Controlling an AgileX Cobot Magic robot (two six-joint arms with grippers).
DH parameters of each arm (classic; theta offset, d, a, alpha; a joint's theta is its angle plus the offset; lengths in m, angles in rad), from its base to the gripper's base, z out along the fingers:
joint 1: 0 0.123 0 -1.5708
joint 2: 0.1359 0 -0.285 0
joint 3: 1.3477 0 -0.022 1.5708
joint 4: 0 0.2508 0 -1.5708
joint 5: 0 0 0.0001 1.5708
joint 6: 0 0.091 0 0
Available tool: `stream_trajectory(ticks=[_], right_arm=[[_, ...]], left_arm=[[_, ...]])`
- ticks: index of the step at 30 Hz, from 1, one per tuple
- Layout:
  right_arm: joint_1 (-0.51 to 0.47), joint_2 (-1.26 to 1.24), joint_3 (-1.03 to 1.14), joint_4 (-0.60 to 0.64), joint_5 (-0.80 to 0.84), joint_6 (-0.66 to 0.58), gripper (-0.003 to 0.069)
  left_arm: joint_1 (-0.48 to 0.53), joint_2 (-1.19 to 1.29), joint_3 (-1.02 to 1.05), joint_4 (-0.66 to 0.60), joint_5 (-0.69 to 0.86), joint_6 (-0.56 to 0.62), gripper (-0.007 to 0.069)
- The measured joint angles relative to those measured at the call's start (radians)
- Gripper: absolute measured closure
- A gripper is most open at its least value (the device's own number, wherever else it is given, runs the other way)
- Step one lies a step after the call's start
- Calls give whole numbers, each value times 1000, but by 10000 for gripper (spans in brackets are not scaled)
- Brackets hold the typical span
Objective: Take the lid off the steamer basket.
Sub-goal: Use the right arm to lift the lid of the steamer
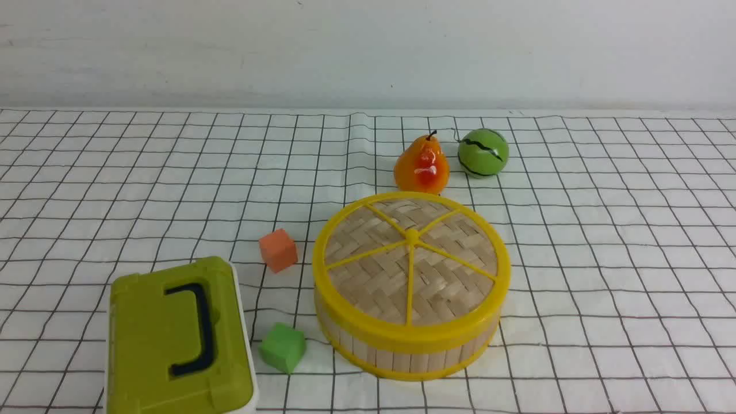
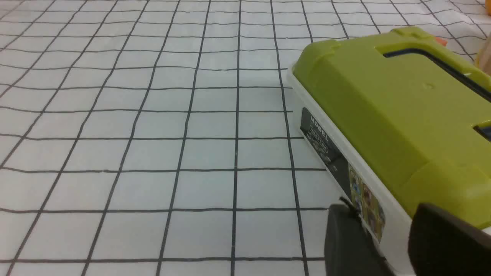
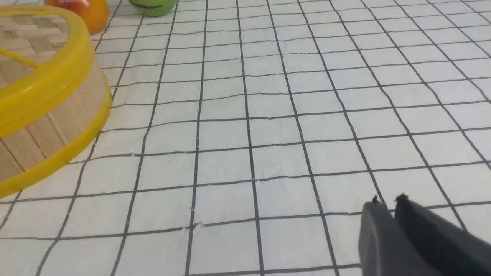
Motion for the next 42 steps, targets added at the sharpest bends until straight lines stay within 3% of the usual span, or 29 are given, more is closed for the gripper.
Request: stream_trajectory(ticks=[42], right_arm=[[0,0,0,0,0,0,544]], left_arm=[[0,0,0,0,0,0,386]])
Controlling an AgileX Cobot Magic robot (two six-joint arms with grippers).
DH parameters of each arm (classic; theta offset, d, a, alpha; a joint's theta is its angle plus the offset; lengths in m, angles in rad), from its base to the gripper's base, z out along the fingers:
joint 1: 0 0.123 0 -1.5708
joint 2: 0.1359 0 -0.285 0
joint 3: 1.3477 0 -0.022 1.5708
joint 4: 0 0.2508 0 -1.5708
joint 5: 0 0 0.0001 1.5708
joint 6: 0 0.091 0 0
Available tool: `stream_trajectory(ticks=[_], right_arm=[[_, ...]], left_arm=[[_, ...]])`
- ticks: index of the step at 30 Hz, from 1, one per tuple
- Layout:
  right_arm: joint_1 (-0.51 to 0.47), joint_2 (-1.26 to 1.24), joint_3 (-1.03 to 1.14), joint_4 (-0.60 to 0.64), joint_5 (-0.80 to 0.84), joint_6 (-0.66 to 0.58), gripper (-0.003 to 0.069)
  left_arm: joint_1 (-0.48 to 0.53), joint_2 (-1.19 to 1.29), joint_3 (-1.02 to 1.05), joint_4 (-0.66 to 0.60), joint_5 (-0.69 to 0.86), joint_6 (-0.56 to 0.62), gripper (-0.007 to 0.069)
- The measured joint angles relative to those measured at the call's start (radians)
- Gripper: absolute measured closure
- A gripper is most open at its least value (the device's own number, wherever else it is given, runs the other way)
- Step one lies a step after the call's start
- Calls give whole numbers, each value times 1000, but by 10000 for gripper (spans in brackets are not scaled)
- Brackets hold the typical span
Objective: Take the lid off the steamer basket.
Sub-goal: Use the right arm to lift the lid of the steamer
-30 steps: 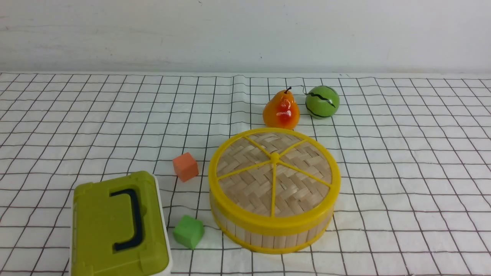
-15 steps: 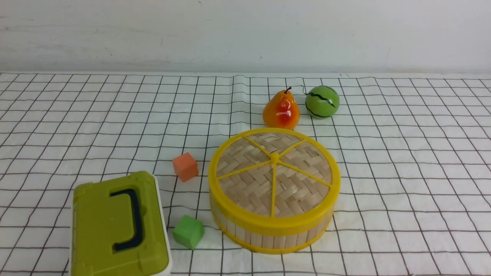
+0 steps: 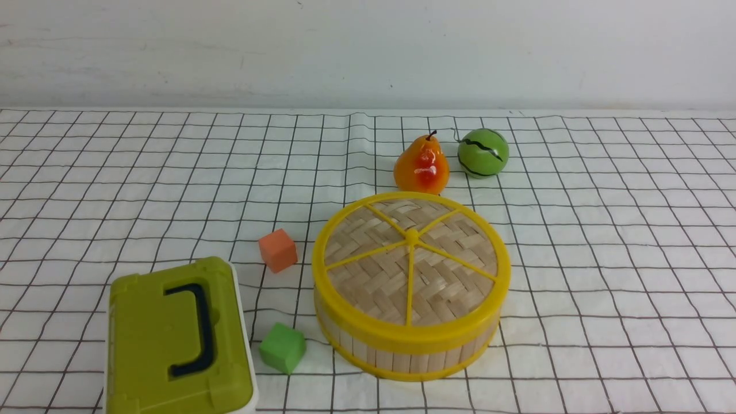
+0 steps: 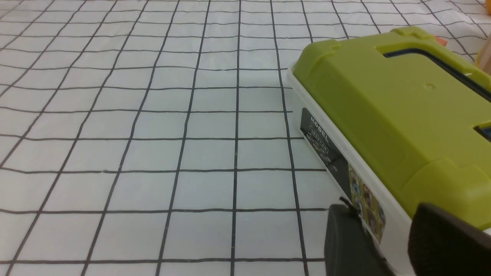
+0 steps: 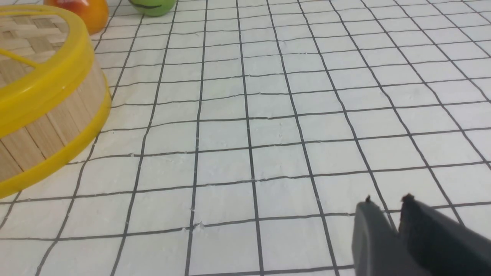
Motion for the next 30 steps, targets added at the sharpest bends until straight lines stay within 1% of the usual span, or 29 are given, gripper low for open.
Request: stream_trajectory(ticks=[6,9,10,11,12,13,14,15,16,17,19,24,27,28,29,30], right_arm=[[0,0,0,8,0,2,536],[0,0,0,84,-7,47,533],[0,0,0,171,-13,98,533],[0,0,0,171,-12,107,533],[0,0,4,323,-24,190,531],[0,0,6,416,-28,245,530],[0,0,7,485,-29,295,530],[0,0,8,517,-29,304,530],[0,0,8,609,-33,350,529],[0,0,8,642,-37,362,528],[0,0,8,670,-51,362,526],[0,0,8,649,-84,263,522],[0,0,8,645,-93,232,520],[0,0,-4,640,-83,177,519],[0,0,-8,638,-81,168,519],[0,0,-42,629,-57,102,519]], left_arm=[[0,0,0,0,0,0,386],[0,0,0,0,0,0,386],[0,0,0,0,0,0,386],[0,0,0,0,0,0,386],[0,0,0,0,0,0,386],[0,0,0,0,0,0,386],[0,0,0,0,0,0,386],[0,0,0,0,0,0,386],[0,0,0,0,0,0,386],[0,0,0,0,0,0,386],[0,0,0,0,0,0,386],[0,0,0,0,0,0,386],[0,0,0,0,0,0,386],[0,0,0,0,0,0,386],[0,0,0,0,0,0,386],[0,0,0,0,0,0,386]])
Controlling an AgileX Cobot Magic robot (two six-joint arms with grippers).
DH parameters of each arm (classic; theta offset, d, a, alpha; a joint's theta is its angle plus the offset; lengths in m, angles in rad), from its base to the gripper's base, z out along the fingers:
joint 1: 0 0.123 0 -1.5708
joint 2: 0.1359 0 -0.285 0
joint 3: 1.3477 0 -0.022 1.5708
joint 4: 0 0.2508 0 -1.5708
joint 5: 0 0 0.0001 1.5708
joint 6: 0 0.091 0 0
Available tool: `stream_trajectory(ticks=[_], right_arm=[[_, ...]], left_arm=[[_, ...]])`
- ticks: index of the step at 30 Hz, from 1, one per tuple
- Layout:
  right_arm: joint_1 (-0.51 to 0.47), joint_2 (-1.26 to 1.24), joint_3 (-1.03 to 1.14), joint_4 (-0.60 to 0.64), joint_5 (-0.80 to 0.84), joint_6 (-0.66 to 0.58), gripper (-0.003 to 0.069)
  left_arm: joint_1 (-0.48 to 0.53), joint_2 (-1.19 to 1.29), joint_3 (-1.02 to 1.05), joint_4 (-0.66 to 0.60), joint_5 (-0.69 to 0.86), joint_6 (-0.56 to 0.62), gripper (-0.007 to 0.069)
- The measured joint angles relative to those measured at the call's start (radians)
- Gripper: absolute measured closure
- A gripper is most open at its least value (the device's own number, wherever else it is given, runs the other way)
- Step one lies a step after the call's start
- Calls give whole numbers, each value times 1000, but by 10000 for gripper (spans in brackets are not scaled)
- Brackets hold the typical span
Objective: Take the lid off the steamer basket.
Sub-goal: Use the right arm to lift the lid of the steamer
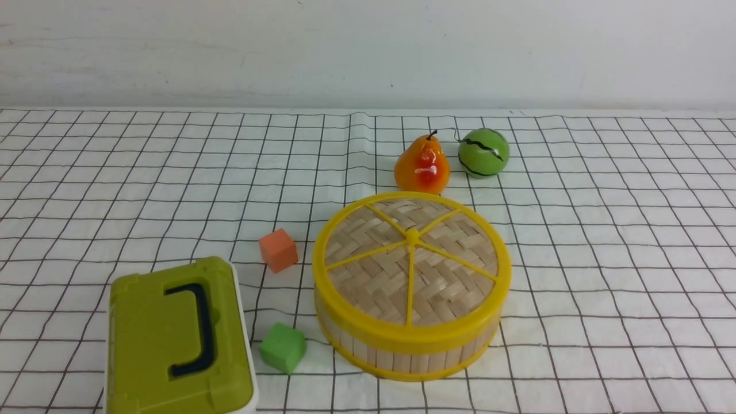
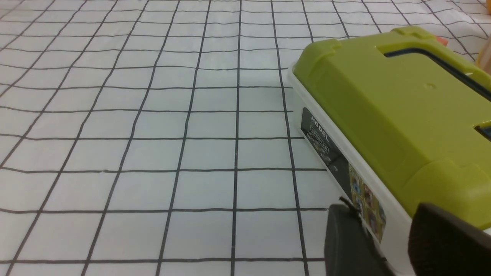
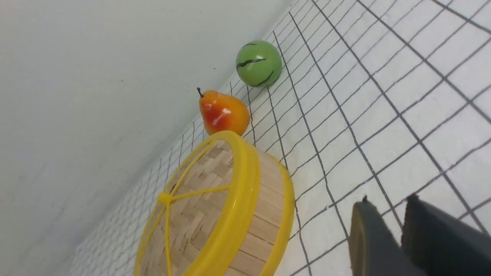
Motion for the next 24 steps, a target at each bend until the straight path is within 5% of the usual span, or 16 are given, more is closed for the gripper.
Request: stream_trajectory(ticks=[4,9,13,18,24], right_arm=[[-1,47,-158,-41,104,-181,530],[-1,304,-490,-167,356,-446,659],[-1,510,-723,-196,563,-599,682],[36,736,-914,-207,743,-633,682],[205,1013,-1131,-275,868,-645,676]], left_arm=[[0,0,0,0,0,0,386],[0,0,0,0,0,0,386],[0,0,0,0,0,0,386],[0,0,0,0,0,0,386],[0,0,0,0,0,0,386]])
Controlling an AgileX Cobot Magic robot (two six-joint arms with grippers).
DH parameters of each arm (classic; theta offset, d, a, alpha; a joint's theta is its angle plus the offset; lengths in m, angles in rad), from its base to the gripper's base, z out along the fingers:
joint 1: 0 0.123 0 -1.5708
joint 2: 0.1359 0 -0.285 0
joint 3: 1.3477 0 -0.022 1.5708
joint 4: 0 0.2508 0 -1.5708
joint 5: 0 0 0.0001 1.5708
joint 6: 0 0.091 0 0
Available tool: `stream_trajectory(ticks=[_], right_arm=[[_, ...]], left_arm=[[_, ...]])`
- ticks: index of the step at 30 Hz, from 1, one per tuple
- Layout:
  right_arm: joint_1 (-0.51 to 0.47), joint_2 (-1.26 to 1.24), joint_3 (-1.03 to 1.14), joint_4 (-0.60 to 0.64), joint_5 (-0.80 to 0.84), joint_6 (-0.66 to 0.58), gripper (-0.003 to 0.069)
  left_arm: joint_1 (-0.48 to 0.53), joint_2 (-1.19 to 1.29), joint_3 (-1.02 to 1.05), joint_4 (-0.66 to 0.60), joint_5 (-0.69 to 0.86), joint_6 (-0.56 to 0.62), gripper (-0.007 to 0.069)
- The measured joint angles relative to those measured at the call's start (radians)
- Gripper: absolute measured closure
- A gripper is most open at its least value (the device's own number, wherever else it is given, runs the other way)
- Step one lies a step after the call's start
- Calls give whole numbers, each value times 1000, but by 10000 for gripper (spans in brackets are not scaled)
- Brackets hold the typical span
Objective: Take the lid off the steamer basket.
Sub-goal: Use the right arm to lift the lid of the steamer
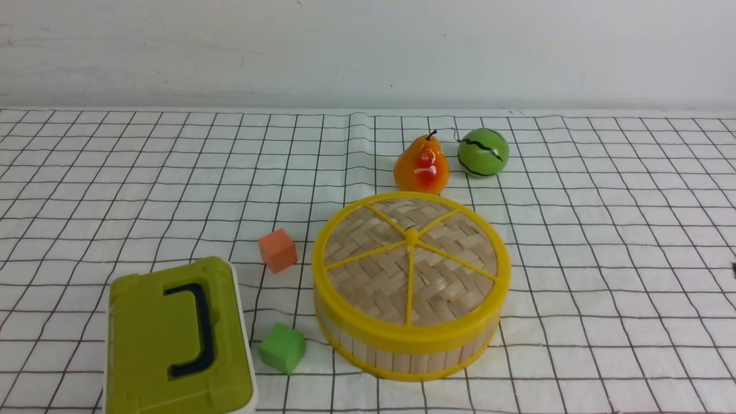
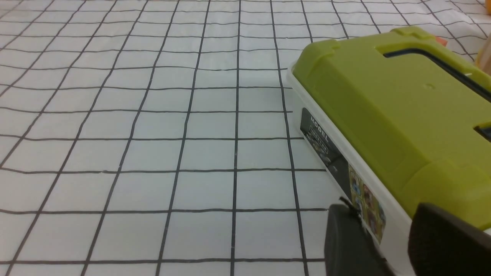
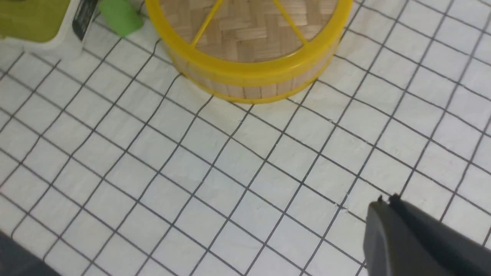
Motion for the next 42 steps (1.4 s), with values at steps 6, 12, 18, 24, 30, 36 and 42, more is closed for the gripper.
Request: stream_trajectory(ticks=[6,12,18,24,30,36,42], right_arm=[[140,256,-196,-51,45,18,670],[211,487,-370,-54,47,21,660],[293,714,-547,-113,45,59,565],[332,886,-664,-150,21,99,360],[340,1008,-696,-151,-94,114,230],[340,1051,-696,-146,-162,125,263],[340,1063,-700,-125,-158,125,473]], left_arm=[[0,0,0,0,0,0,386],[0,0,0,0,0,0,385],[0,0,0,0,0,0,385],[0,0,0,0,0,0,385],[0,0,0,0,0,0,385],[0,0,0,0,0,0,385],[0,0,0,0,0,0,385]])
